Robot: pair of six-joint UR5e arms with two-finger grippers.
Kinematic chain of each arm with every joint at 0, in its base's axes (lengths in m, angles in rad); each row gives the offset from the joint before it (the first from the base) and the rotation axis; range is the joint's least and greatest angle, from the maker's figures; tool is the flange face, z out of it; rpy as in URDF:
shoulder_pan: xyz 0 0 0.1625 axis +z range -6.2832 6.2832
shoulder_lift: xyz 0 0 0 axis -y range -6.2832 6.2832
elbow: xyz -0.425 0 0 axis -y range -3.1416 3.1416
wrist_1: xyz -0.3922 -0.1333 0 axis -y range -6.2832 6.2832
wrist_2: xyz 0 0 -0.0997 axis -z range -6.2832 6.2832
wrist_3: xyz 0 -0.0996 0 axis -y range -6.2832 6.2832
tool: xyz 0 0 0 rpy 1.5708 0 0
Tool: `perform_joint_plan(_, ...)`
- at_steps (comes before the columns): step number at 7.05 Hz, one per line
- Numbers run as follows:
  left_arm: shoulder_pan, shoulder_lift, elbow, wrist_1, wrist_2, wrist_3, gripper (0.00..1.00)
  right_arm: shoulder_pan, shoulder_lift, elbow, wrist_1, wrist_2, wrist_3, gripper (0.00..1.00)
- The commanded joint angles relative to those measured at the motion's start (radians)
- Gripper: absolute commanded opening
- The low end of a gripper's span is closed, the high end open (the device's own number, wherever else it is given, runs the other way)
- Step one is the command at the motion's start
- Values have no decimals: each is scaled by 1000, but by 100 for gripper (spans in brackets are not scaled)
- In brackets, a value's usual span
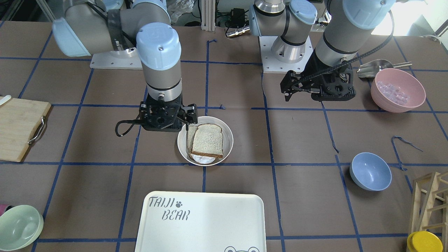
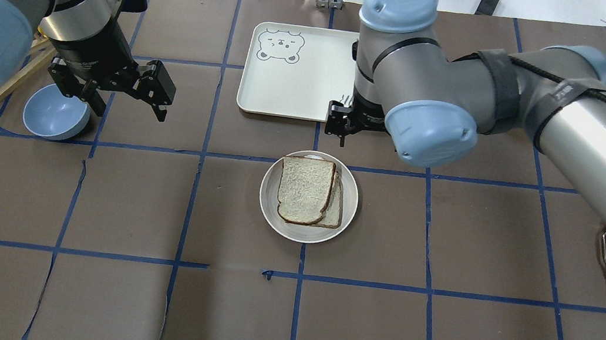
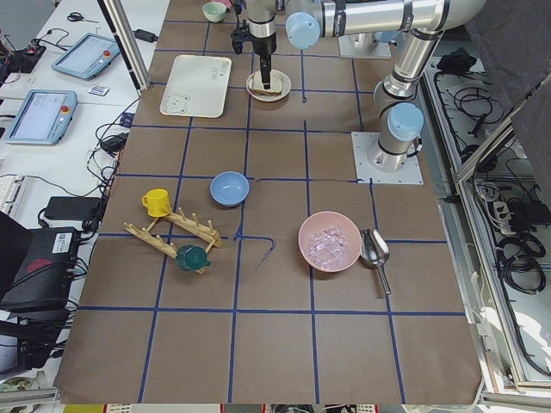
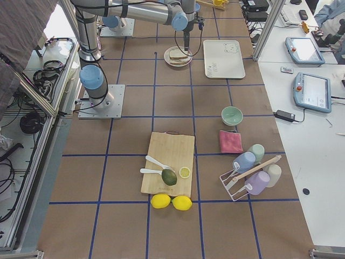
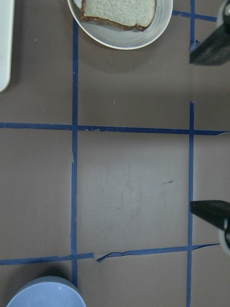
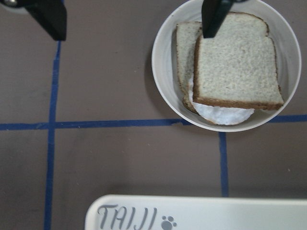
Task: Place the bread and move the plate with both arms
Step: 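Raise the right gripper away from the plate while the left arm moves toward it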
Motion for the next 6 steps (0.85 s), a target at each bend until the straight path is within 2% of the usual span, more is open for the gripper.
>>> perform_joint_plan(1, -11, -18, -52, 86, -67, -25, 100, -101, -141, -2, 119, -4, -148, 100)
perform_joint_plan(2, -14, -26, -109, 150, -193, -41, 100, -107, -186, -2, 151, -4, -147, 100)
perform_joint_plan(3, -38, -39, -176, 256, -198, -49, 100, -116, -192, 7, 173, -34, -159, 100)
perform_joint_plan(4, -92, -62, -236, 387, -200, -109, 100, -119, -206, -19, 128, -24, -166, 100)
perform_joint_plan(5, -144, -96, -288, 501, -197, -160, 100, -129, -205, -41, 115, 22, -174, 100)
perform_joint_plan(6, -161, -131, -333, 600, -197, -170, 99, -147, -208, -56, 121, 21, -179, 100)
